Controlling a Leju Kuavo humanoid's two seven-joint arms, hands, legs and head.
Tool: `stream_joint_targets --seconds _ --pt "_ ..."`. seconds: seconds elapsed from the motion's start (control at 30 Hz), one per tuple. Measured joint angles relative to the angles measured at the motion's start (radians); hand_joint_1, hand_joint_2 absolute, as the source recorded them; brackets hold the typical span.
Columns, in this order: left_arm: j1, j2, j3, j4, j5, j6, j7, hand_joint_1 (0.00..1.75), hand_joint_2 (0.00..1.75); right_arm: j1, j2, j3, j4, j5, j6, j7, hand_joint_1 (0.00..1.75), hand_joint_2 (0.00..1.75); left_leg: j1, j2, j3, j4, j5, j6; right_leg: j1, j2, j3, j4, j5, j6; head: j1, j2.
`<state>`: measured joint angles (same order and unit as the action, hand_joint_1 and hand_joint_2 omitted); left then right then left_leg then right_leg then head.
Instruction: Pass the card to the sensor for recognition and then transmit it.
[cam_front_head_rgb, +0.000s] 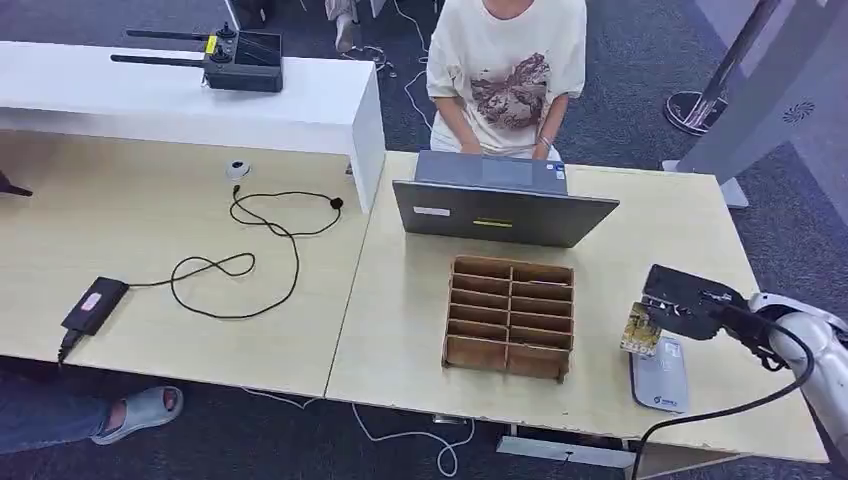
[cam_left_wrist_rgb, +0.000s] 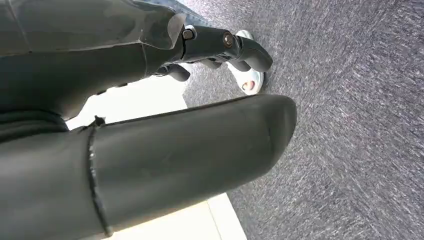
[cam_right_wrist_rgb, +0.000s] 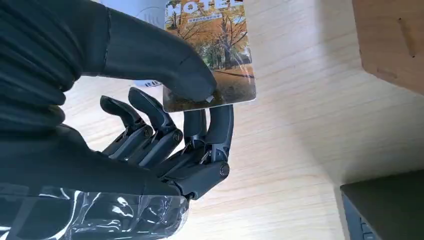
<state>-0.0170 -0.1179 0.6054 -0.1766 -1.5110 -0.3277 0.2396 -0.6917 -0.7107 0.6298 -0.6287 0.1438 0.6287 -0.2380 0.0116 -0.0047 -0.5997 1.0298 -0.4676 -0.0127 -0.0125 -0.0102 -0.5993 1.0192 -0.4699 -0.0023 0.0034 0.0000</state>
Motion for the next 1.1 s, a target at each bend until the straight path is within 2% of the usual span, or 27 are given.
stream_joint_targets --seconds 0.23,0.43,0.9,1.1 --pt "0.0 0.0 0.0 0.0 -0.001 0.001 -0.001 0.0 0.0 0.018 0.003 0.014 0.003 0.0 -0.031 -0.007 1.75 1.75 0.0 0.0 0.0 0.0 0.0 0.0 0.0 0.0 0.0 0.0 0.0 0.0 0.0 0.0" --pt "0.0 0.0 0.0 0.0 -0.001 0.0 0.0 0.0 0.0 0.027 0.014 0.024 0.005 0.008 -0.029 0.014 1.75 1.75 0.0 0.0 0.0 0.0 0.0 0.0 0.0 0.0 0.0 0.0 0.0 0.0 0.0 0.0" --pt "0.0 0.002 0.0 0.0 -0.001 -0.004 0.0 0.0 0.0 0.058 0.021 0.013 0.047 -0.013 -0.055 0.014 1.75 1.75 0.0 0.0 0.0 0.0 0.0 0.0 0.0 0.0 0.0 0.0 0.0 0.0 0.0 0.0" --pt "0.0 0.002 0.0 0.0 -0.001 -0.003 -0.001 0.0 0.0 0.063 0.023 -0.017 0.074 -0.039 -0.053 -0.016 1.75 1.75 0.0 0.0 0.0 0.0 0.0 0.0 0.0 0.0 0.0 0.0 0.0 0.0 0.0 0.0"
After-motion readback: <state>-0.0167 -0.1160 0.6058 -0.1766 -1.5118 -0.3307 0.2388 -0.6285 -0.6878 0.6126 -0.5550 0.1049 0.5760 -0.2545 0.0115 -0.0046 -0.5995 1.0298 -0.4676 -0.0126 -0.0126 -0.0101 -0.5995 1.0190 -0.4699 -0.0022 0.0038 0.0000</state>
